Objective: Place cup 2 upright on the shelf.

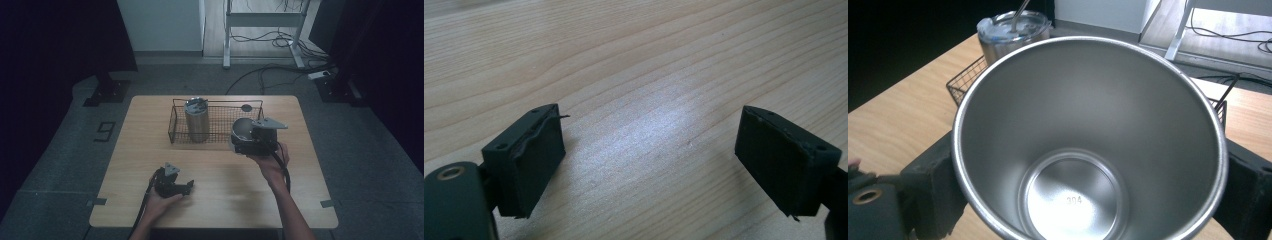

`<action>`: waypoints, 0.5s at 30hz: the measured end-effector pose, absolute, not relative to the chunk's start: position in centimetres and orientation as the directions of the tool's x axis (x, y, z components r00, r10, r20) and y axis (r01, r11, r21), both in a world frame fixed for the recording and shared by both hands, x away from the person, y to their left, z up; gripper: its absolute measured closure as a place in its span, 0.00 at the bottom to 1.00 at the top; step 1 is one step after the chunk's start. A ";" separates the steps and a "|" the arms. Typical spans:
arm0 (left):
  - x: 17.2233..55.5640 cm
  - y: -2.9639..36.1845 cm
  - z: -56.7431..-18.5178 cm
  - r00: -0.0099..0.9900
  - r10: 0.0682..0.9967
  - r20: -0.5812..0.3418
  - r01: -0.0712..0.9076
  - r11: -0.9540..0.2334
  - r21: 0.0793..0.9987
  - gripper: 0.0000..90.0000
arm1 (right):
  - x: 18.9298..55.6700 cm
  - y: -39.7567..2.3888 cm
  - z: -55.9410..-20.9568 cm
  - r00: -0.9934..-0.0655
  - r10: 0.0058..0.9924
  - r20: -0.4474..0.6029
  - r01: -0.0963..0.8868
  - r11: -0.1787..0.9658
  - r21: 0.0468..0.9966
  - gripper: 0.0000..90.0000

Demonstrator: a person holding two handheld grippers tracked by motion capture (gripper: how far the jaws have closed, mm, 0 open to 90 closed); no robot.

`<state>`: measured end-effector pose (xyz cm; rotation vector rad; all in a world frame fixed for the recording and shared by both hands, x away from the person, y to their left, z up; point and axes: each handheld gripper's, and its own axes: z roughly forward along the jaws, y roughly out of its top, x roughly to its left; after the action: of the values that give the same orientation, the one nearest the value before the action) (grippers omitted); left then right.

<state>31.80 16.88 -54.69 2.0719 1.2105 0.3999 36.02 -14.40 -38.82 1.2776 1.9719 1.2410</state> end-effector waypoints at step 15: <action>31.8 16.9 -54.7 0.516 0.853 -0.079 0.639 -0.322 0.698 0.14 | 38.6 -14.0 -37.7 -0.436 0.897 0.076 0.458 0.149 0.876 0.08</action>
<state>31.81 16.90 -54.68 2.0705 1.2125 0.3994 38.64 -14.02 -37.73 1.2894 1.9608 1.2305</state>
